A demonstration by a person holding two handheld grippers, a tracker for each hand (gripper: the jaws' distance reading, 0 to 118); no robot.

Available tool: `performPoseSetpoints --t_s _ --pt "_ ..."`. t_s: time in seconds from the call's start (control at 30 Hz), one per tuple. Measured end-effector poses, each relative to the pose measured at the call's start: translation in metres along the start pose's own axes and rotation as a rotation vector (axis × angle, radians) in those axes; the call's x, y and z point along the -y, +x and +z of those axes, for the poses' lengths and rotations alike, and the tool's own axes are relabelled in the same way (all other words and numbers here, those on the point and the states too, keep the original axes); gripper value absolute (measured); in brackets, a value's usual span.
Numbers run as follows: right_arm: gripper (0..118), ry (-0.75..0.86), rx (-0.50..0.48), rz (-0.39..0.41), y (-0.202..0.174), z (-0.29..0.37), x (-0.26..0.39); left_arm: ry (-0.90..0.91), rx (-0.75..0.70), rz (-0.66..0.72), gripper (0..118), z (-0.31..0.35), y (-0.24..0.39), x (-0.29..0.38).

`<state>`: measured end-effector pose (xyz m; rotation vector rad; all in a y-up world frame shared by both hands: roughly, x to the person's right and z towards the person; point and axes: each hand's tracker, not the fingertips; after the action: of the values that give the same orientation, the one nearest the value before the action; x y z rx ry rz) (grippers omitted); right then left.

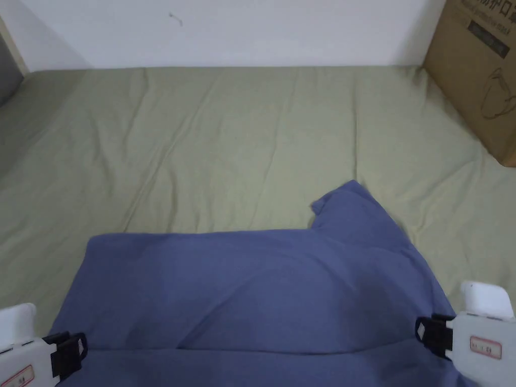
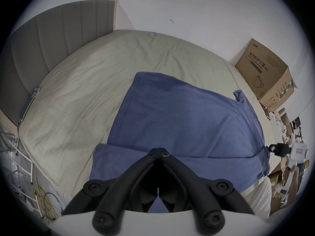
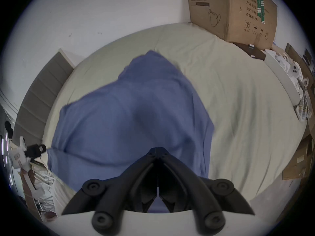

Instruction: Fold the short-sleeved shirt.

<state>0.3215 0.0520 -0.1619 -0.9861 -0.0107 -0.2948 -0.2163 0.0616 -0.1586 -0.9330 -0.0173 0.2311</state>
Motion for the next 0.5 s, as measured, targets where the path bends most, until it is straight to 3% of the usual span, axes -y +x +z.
performPoseSetpoints --t_s 0.07,0.1,0.17,0.2,0.3,0.37,0.47,0.5 --pt "0 0.025 0.000 0.003 0.004 -0.011 -0.033 0.000 0.001 -0.012 0 -0.005 0.001 -0.011" --pt "8 0.033 0.013 0.006 0.002 -0.018 -0.054 0.000 -0.003 -0.017 0 -0.008 0.003 -0.016" --pt "72 0.036 0.047 0.038 0.009 -0.043 -0.094 0.011 0.004 -0.025 0 -0.013 0.003 -0.024" --pt "93 0.038 0.097 0.059 0.011 -0.060 -0.113 0.014 0.007 -0.017 0 -0.016 0.003 -0.029" --pt "95 -0.062 0.079 0.099 0.024 -0.111 -0.155 0.011 0.025 0.010 0 -0.024 0.000 -0.035" --pt "95 -0.133 0.134 0.063 0.026 -0.137 -0.166 0.004 0.024 0.015 0 -0.030 0.000 -0.038" --pt "92 -0.193 0.186 0.111 0.030 -0.167 -0.165 -0.012 -0.001 0.022 0 -0.037 -0.003 -0.038" --pt "89 -0.212 0.188 0.091 0.032 -0.172 -0.160 -0.015 -0.005 0.025 0 -0.039 -0.004 -0.037"
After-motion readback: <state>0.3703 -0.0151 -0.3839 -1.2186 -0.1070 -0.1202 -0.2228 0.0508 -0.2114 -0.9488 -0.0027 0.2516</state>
